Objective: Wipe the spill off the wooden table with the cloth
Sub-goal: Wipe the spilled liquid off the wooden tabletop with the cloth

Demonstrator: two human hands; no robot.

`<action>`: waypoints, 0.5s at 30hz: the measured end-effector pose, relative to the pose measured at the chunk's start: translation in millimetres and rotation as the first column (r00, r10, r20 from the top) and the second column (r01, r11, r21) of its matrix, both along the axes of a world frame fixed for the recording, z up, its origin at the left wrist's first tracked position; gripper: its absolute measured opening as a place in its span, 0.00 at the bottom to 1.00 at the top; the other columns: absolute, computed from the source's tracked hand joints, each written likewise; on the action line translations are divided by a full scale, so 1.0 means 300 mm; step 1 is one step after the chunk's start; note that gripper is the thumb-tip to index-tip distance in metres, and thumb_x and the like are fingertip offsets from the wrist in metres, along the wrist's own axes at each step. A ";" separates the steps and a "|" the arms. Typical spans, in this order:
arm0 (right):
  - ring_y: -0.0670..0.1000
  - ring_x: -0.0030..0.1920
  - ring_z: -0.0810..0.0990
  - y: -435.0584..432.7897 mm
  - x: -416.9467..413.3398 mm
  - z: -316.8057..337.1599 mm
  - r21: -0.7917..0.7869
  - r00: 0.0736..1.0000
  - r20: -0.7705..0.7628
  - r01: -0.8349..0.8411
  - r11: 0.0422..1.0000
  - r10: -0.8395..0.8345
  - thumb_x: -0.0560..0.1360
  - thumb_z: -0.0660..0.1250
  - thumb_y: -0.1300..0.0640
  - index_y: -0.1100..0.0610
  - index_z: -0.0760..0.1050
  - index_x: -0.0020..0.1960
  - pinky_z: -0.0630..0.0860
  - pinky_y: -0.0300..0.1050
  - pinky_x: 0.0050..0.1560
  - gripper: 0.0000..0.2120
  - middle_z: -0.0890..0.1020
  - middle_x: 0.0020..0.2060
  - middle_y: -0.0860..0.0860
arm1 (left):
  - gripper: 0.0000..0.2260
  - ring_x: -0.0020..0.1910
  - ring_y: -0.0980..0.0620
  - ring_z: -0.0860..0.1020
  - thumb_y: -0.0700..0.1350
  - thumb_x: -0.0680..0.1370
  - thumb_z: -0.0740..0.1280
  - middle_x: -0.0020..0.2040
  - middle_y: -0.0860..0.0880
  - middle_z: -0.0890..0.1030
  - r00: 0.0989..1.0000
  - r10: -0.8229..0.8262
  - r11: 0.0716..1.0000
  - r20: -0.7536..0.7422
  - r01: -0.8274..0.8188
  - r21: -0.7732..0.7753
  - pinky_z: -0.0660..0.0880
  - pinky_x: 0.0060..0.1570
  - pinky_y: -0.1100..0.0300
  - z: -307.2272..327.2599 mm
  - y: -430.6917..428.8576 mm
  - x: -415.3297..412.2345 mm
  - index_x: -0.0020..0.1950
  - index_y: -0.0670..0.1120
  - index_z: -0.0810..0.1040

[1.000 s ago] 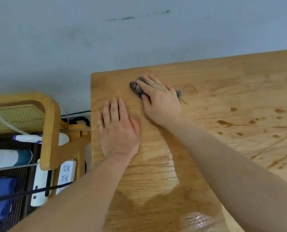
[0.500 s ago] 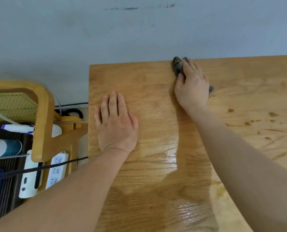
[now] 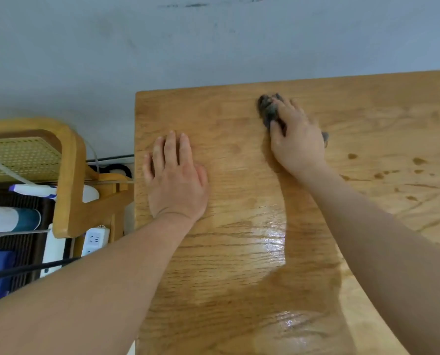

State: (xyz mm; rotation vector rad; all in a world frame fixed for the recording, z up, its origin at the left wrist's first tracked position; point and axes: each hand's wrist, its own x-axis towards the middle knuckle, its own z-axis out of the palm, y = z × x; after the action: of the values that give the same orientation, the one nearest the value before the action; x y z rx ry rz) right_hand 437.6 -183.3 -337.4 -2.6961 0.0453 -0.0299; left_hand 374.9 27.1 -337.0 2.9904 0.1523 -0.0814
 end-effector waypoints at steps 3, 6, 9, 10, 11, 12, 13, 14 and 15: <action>0.53 0.77 0.60 0.071 -0.062 -0.005 0.026 0.999 -0.006 0.041 0.999 -0.041 0.79 0.57 0.58 0.56 0.66 0.74 0.58 0.54 0.75 0.23 0.65 0.75 0.52 | 0.25 0.76 0.46 0.53 0.50 0.80 0.49 0.77 0.46 0.57 1.000 -0.002 1.000 0.005 0.002 0.007 0.48 0.73 0.47 0.002 -0.002 -0.007 0.77 0.47 0.55; 0.51 0.75 0.63 0.163 -0.394 0.010 0.043 0.993 0.027 -0.113 0.993 0.112 0.78 0.57 0.57 0.56 0.70 0.72 0.60 0.51 0.74 0.23 0.69 0.73 0.52 | 0.25 0.76 0.46 0.54 0.50 0.79 0.50 0.77 0.46 0.58 1.000 -0.004 1.000 0.017 0.004 0.013 0.50 0.73 0.46 0.003 -0.002 -0.008 0.77 0.47 0.57; 0.49 0.75 0.64 0.179 -0.665 0.011 0.054 0.963 0.005 -0.268 0.962 0.268 0.78 0.60 0.57 0.54 0.70 0.72 0.64 0.52 0.72 0.22 0.69 0.73 0.50 | 0.25 0.76 0.45 0.54 0.50 0.79 0.50 0.77 0.45 0.59 1.000 -0.010 1.000 0.026 0.009 0.024 0.51 0.73 0.45 0.004 -0.002 -0.013 0.76 0.47 0.58; 0.48 0.75 0.64 0.161 -0.699 0.010 0.056 0.948 0.011 -0.319 0.946 0.319 0.78 0.62 0.57 0.54 0.71 0.72 0.66 0.52 0.71 0.22 0.70 0.72 0.50 | 0.24 0.76 0.45 0.54 0.49 0.79 0.50 0.77 0.45 0.59 0.999 -0.015 1.000 0.029 0.014 0.025 0.51 0.73 0.45 0.004 -0.003 -0.015 0.76 0.47 0.59; 0.48 0.74 0.65 0.131 -0.694 0.008 0.049 0.933 0.023 -0.361 0.931 0.360 0.78 0.62 0.57 0.54 0.71 0.71 0.67 0.52 0.71 0.21 0.70 0.72 0.49 | 0.24 0.76 0.44 0.54 0.49 0.79 0.50 0.77 0.44 0.59 0.999 -0.019 1.000 0.029 0.018 0.023 0.51 0.73 0.45 0.005 -0.003 -0.016 0.76 0.47 0.59; 0.48 0.74 0.66 0.099 -0.655 0.002 0.029 0.926 0.038 -0.376 0.926 0.374 0.78 0.61 0.56 0.54 0.72 0.71 0.67 0.52 0.70 0.21 0.71 0.72 0.49 | 0.23 0.76 0.44 0.54 0.48 0.80 0.50 0.77 0.44 0.58 0.999 -0.020 1.000 0.026 0.020 0.018 0.50 0.74 0.44 0.006 -0.002 -0.015 0.76 0.48 0.59; 0.49 0.73 0.67 0.070 -0.592 0.000 0.010 0.935 0.054 -0.350 0.937 0.349 0.79 0.60 0.55 0.55 0.72 0.71 0.67 0.52 0.70 0.21 0.72 0.71 0.50 | 0.23 0.76 0.44 0.53 0.48 0.80 0.51 0.77 0.44 0.57 1.000 -0.022 1.000 0.020 0.022 0.010 0.50 0.74 0.44 0.005 -0.001 -0.016 0.76 0.48 0.59; 0.50 0.73 0.68 0.045 -0.507 0.002 -0.004 0.957 0.064 -0.283 0.959 0.282 0.78 0.59 0.55 0.55 0.72 0.71 0.67 0.52 0.70 0.21 0.72 0.71 0.51 | 0.23 0.76 0.44 0.52 0.47 0.81 0.51 0.77 0.43 0.56 1.000 -0.024 1.000 0.015 0.024 -0.002 0.49 0.74 0.44 0.004 -0.003 -0.017 0.76 0.47 0.58; 0.52 0.73 0.68 0.026 -0.418 0.004 -0.013 0.980 0.074 -0.187 0.982 0.187 0.78 0.58 0.55 0.56 0.71 0.71 0.67 0.53 0.70 0.22 0.72 0.71 0.52 | 0.23 0.77 0.45 0.51 0.47 0.81 0.51 0.78 0.43 0.55 1.000 -0.024 0.999 0.012 0.025 -0.021 0.49 0.74 0.44 0.004 -0.012 -0.023 0.77 0.47 0.58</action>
State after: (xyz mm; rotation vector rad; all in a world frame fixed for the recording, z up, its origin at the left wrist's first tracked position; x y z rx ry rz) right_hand 312.0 -175.4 -336.3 -2.6903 -0.2317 -0.0734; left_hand 368.0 23.6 -335.8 2.9717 0.1126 -0.0675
